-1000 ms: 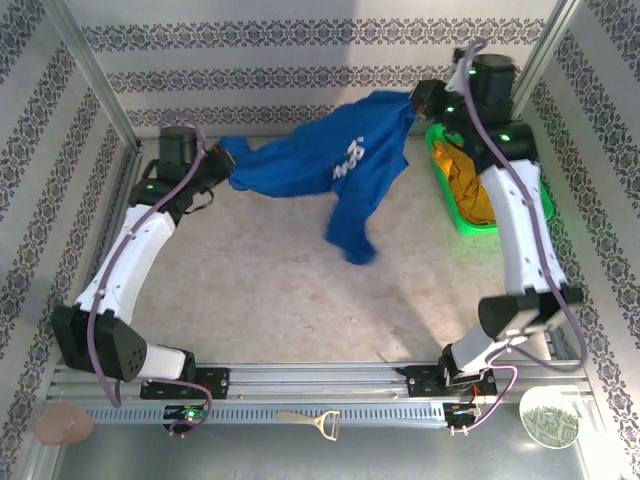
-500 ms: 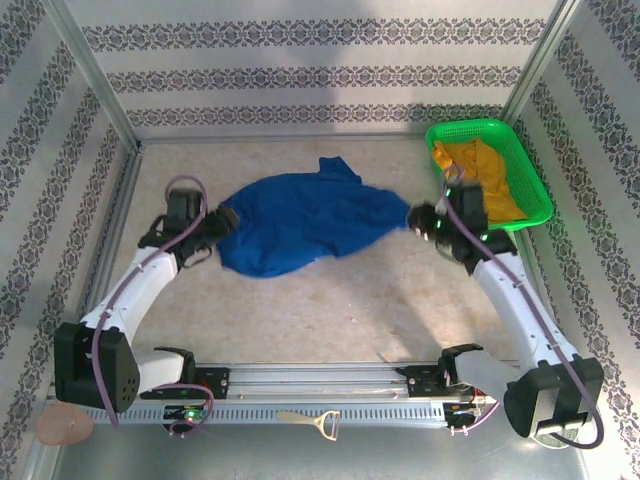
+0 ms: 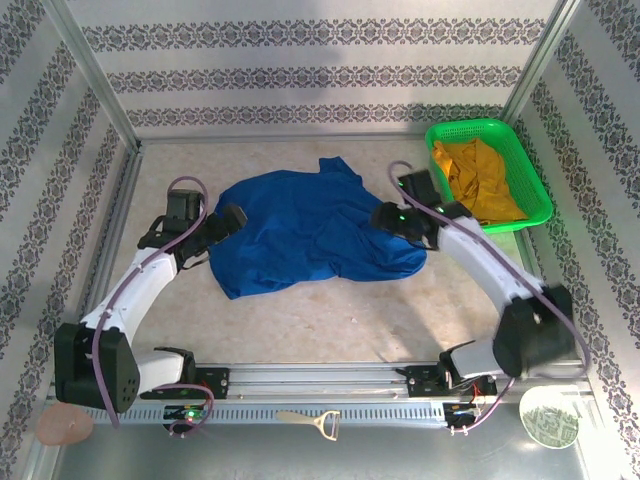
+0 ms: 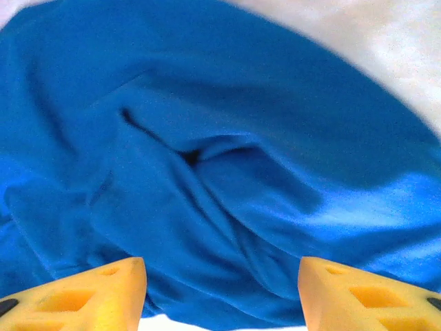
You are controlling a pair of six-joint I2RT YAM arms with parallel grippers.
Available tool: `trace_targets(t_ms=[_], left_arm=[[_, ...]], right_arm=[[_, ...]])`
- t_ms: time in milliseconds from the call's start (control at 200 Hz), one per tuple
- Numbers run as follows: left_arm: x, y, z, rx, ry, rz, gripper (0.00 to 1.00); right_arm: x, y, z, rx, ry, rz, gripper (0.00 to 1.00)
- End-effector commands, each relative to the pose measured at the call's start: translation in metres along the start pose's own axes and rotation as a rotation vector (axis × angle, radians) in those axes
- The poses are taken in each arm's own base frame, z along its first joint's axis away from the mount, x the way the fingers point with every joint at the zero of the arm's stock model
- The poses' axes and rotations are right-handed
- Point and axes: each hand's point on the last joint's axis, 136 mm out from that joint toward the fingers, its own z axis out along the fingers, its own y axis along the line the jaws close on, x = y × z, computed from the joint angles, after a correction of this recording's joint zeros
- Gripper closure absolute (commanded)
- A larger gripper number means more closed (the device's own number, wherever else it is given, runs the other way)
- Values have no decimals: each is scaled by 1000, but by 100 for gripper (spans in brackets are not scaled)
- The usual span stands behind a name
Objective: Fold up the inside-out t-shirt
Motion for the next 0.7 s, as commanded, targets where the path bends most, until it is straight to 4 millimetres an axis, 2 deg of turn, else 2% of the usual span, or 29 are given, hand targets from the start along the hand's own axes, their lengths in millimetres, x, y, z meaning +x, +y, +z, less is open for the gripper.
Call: trace_targets(t_ms=[0,80,170,325,480,694], left_arm=[[9,0,2,21,47,-26,0],[10,0,-2,28,43,-41,0],[10,-1,-9,26,38,-43,0],[9,-2,-17,23,31,-45,0],[7,-6,-24,28,40,-30,0],[0,-7,-32,33,16,-25,0]], right_arm=[[-2,42,31,-68,92,-164,38],[-10,61,57,-75,149,-226,37],[-20,72,80,-67,174,-265,38],[-26,76,113,-33,213,-296,39],[-30,73,130,-4,224,-319,40],[-12,68,143,0,276,-326,44]])
